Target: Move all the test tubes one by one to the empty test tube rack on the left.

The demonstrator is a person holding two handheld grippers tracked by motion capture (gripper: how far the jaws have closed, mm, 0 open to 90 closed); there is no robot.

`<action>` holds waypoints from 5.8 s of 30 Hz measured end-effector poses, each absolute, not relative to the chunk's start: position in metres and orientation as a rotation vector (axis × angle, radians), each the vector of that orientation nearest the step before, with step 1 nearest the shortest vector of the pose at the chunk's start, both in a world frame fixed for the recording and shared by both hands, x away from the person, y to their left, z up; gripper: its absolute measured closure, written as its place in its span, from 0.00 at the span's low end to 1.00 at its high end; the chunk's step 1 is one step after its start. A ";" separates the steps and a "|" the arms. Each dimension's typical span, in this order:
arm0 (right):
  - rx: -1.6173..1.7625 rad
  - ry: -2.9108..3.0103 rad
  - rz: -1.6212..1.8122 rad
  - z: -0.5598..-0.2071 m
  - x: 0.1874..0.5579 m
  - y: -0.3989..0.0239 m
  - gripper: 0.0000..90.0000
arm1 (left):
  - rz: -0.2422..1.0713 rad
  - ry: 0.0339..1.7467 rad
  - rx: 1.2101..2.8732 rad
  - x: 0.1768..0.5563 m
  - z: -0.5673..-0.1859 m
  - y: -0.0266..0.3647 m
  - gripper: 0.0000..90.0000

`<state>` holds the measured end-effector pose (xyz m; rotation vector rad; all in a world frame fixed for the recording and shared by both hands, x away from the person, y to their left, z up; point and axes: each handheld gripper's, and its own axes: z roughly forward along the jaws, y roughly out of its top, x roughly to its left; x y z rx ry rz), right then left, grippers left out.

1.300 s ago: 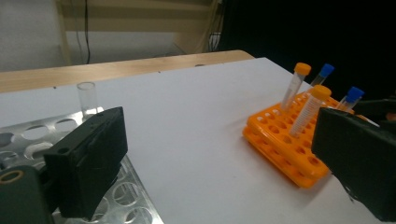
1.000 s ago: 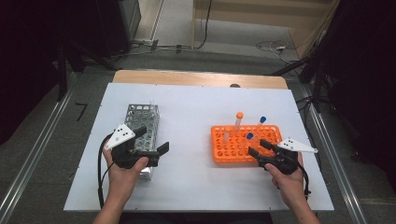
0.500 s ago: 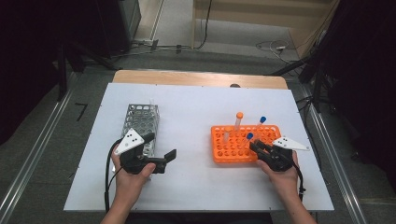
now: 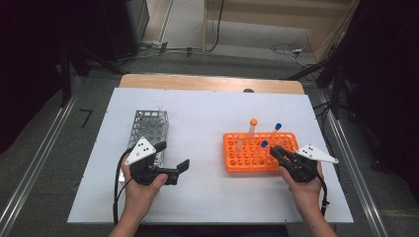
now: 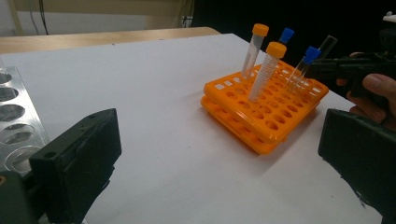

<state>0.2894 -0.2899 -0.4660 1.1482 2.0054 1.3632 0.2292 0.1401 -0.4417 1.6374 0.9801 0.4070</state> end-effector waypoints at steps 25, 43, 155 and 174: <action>1.042 2.142 1.485 -0.451 0.255 -0.269 0.82 | 0.373 0.936 1.663 0.226 -0.439 0.125 0.00; 0.931 2.257 1.482 -0.457 0.249 -0.231 0.82 | 0.336 0.894 1.682 0.224 -0.437 0.108 0.00; 0.765 2.336 1.522 -0.449 0.235 -0.260 0.00 | 0.441 0.806 1.711 0.239 -0.406 0.119 0.85; 0.863 2.274 1.494 -0.451 0.251 -0.288 0.00 | 0.582 0.947 1.627 0.272 -0.386 0.178 0.85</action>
